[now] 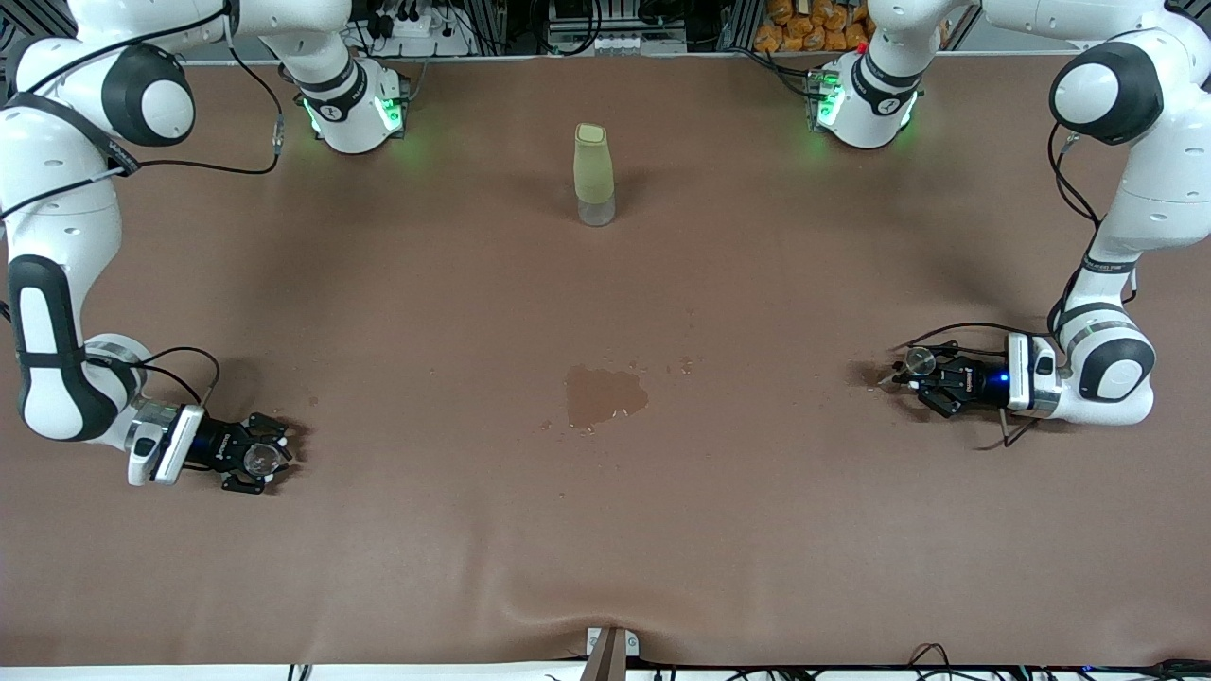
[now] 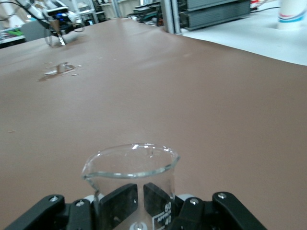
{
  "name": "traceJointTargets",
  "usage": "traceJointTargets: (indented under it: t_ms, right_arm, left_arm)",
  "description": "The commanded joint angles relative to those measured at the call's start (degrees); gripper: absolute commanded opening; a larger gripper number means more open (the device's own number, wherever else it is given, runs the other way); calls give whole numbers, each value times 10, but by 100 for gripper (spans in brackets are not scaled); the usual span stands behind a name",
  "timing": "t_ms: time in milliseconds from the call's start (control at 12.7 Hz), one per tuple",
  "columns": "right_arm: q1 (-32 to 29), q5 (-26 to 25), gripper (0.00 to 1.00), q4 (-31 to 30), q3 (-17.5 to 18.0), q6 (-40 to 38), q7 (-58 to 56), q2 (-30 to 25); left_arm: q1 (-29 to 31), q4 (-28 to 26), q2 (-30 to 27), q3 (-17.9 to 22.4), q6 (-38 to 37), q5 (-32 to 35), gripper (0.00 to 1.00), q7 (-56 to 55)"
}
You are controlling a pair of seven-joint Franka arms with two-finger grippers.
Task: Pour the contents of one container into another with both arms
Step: 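Lower the beaker onto the table while the left gripper lowers the jigger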
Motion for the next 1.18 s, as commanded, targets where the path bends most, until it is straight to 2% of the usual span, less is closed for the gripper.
traceJointTargets:
  t_ms: [0,79,158,315,709,945,1103]
  right_arm:
    - [-12,15,0,18,11,10,-7,18]
    - [-13,15,13,18,11,11,-6,18]
    - [-13,15,40,18,11,11,-6,18]
    - [-14,16,100,17,11,10,-4,18]
    - [-25,18,100,17,11,3,11,10]
    - [-29,11,100,13,8,-48,33,-13]
    - [-29,-15,100,13,-2,-72,80,-25]
  left_arm:
    - [4,3,1,3,-11,11,100,4]
    - [4,3,1,3,-11,11,100,1]
    - [4,3,1,5,-11,12,100,-1]
    - [4,5,-4,22,-11,13,100,-15]
    - [28,28,-29,27,-32,89,100,-175]
    - [29,45,-69,27,-32,120,100,-331]
    - [28,50,-81,29,-32,120,100,-398]
